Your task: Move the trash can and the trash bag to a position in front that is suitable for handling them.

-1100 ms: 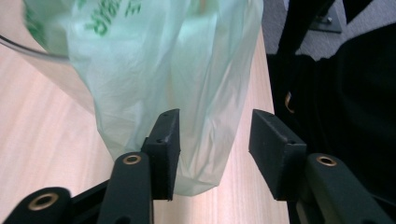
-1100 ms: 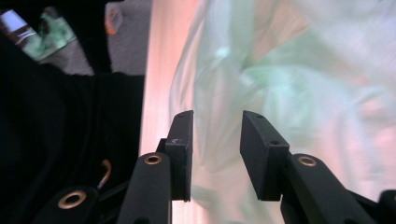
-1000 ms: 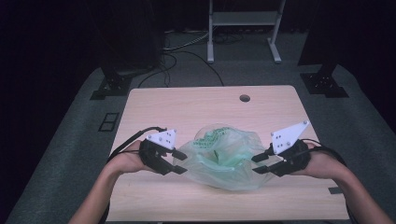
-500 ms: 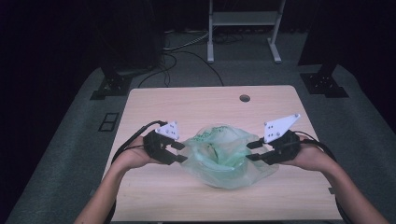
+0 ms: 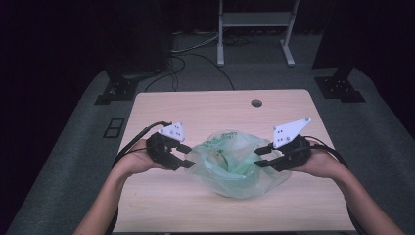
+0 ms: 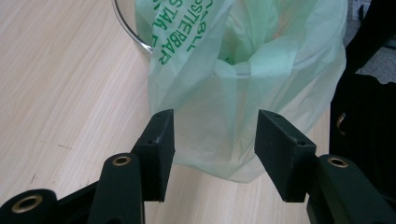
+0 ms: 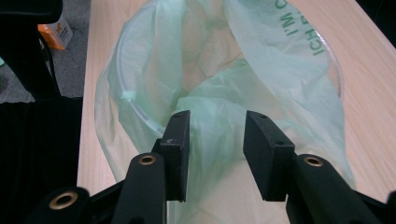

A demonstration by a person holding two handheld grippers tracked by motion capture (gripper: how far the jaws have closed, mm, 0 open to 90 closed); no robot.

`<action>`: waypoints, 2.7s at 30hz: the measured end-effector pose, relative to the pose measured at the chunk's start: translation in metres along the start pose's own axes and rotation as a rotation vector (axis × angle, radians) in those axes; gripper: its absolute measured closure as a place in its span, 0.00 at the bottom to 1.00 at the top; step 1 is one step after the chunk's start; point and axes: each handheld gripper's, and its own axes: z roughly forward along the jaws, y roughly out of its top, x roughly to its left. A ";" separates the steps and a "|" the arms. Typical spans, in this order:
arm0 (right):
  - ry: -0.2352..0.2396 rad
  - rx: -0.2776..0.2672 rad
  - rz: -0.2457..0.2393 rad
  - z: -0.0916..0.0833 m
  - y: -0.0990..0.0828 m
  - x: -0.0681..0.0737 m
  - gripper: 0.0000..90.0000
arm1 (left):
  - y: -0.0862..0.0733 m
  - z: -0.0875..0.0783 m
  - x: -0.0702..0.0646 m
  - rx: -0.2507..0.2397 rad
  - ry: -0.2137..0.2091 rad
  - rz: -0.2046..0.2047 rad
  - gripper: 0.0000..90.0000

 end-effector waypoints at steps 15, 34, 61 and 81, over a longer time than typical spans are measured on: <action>-0.020 -0.044 0.021 -0.007 -0.003 -0.002 0.68 | 0.011 0.002 0.004 -0.020 0.049 -0.002 0.49; 0.062 -0.038 0.017 0.003 -0.004 0.003 0.64 | 0.013 0.017 0.007 -0.035 -0.062 0.009 0.52; -0.117 0.132 -0.043 0.003 0.004 -0.048 0.76 | 0.032 0.017 0.015 0.007 0.023 0.072 0.88; -0.145 0.124 -0.009 0.011 0.005 -0.064 1.00 | 0.023 0.020 0.045 -0.040 0.130 -0.075 1.00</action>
